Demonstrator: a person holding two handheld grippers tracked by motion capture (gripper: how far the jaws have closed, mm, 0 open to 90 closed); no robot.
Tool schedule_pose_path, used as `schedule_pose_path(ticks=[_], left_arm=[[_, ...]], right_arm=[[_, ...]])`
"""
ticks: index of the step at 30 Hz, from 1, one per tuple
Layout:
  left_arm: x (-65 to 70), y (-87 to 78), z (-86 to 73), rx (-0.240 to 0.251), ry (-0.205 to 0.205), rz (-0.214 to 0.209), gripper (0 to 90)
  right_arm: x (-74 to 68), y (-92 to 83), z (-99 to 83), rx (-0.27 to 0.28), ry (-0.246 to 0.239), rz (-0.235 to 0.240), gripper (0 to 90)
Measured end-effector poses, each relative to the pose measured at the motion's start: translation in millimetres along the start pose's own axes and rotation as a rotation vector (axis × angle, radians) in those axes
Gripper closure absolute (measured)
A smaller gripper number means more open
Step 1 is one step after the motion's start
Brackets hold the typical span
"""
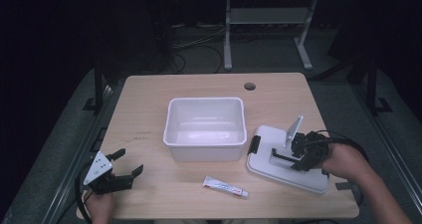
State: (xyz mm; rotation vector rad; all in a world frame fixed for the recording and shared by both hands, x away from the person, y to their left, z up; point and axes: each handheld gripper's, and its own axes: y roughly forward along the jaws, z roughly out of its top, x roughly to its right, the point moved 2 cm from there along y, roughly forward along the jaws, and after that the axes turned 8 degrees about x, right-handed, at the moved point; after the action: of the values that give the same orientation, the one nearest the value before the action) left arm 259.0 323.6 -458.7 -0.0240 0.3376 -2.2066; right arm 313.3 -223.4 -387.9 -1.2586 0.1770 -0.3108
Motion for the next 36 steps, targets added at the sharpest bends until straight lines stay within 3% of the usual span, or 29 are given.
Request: schedule_pose_path(ticks=[16,24,36], left_arm=[[0.3,0.6,0.0,0.000,0.000,-0.002,13.5],[0.4,0.6,0.1,0.000,0.000,-0.001,13.6],[0.3,0.7,0.2,0.001,-0.003,-0.002,13.5]], right_arm=[[-23.1,-3.0,9.1,0.011,-0.050,-0.006,54.4],[-37.3,1.6,20.1,-0.004,-0.102,0.004,54.1],[-51.8,7.4,32.0,-0.007,-0.141,0.018,53.2]])
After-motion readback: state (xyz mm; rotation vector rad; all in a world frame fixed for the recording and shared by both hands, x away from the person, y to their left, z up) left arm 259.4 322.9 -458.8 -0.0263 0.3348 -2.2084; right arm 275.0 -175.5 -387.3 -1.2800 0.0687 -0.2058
